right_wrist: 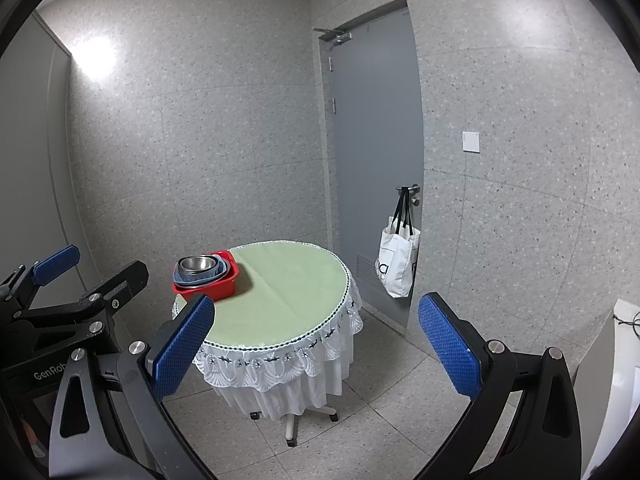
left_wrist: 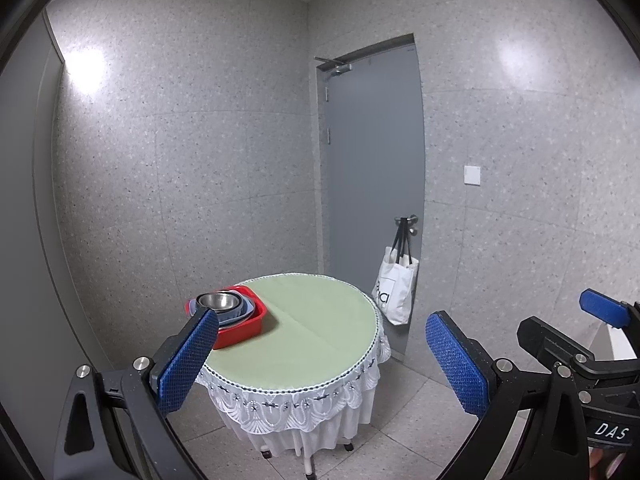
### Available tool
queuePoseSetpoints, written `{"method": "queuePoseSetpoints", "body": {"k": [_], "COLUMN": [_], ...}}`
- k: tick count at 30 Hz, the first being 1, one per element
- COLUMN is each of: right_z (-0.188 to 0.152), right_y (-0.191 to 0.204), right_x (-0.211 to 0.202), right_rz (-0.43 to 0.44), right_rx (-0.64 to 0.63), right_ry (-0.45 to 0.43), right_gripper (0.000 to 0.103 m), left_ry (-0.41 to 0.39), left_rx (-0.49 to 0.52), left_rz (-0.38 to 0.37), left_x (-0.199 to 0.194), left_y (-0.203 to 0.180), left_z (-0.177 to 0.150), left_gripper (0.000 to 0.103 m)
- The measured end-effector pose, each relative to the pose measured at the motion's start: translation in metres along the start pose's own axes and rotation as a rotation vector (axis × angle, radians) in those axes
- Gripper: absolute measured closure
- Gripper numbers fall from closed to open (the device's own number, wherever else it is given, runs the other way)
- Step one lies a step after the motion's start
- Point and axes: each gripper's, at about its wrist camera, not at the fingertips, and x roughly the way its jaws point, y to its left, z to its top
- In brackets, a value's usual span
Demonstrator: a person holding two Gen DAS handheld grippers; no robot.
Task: Organize plates and bowls
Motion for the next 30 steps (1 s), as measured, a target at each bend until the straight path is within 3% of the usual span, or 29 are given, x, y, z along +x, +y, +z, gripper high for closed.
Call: {"method": "queuePoseSetpoints", "body": {"k": [30], "right_z": [0.000], "right_y": [-0.002], "right_x": [-0.001], "right_rz": [-0.004], "right_rx": [0.003], "right_ry": [0.001], "right_gripper": [0.000], "left_ry": [-0.007], "left_rx": [0.004], "left_rz": [-0.006], "left_x": [-0.002], "left_y": [0.010], "left_z": [-0.003], "left_gripper": [0.000]}}
